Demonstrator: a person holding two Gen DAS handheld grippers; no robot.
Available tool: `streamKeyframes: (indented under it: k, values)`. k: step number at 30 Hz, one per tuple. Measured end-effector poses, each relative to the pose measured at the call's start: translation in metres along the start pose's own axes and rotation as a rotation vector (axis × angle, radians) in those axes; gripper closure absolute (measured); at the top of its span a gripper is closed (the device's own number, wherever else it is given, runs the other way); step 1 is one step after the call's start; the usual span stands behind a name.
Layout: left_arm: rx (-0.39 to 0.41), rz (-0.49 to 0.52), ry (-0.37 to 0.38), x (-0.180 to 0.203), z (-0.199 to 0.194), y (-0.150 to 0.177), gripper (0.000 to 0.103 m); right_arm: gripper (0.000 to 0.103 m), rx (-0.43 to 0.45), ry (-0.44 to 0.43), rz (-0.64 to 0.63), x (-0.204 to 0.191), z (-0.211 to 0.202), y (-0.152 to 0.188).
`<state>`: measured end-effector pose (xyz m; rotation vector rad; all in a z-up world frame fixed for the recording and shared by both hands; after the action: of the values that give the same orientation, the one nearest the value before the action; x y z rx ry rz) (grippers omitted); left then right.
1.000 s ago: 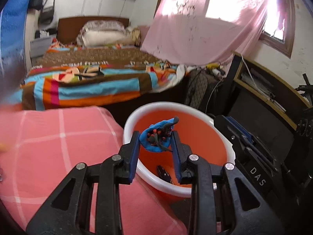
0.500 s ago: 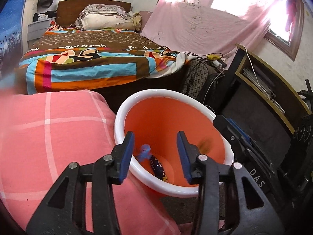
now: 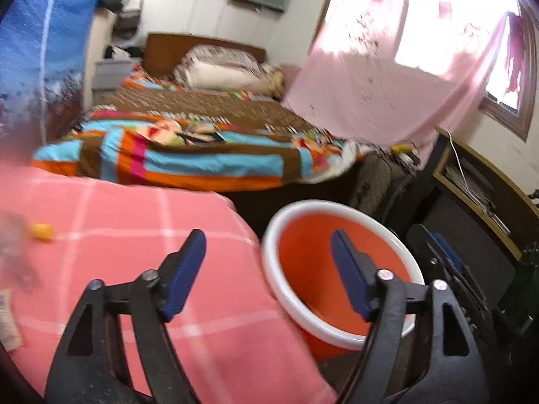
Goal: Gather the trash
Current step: 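Move both tools back over the bedspread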
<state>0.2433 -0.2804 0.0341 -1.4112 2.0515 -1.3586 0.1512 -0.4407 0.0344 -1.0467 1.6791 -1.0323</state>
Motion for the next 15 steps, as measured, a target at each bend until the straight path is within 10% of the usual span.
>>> streamKeyframes:
  k: [6,15]
  values:
    - [0.12,-0.016,-0.095,-0.032,-0.036,-0.005,0.0,0.018,0.078,-0.036,-0.039,-0.024,-0.01,-0.007]
    - [0.316,0.018,-0.26,-0.07,-0.097,-0.007,0.0,0.0,0.205,-0.136,-0.091,-0.063,-0.027,-0.011]
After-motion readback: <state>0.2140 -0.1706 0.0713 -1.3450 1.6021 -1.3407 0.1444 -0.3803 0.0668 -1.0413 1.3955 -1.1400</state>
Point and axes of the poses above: each gripper's, at about its wrist camera, not at the fingertips, and z roughly the way its jaws point, x to its right, y to its underside, the point moved 5 cm from there along z, roughly the way its jaws point, and after that the axes turned 2 degrees about -x, right-handed, at the moved point
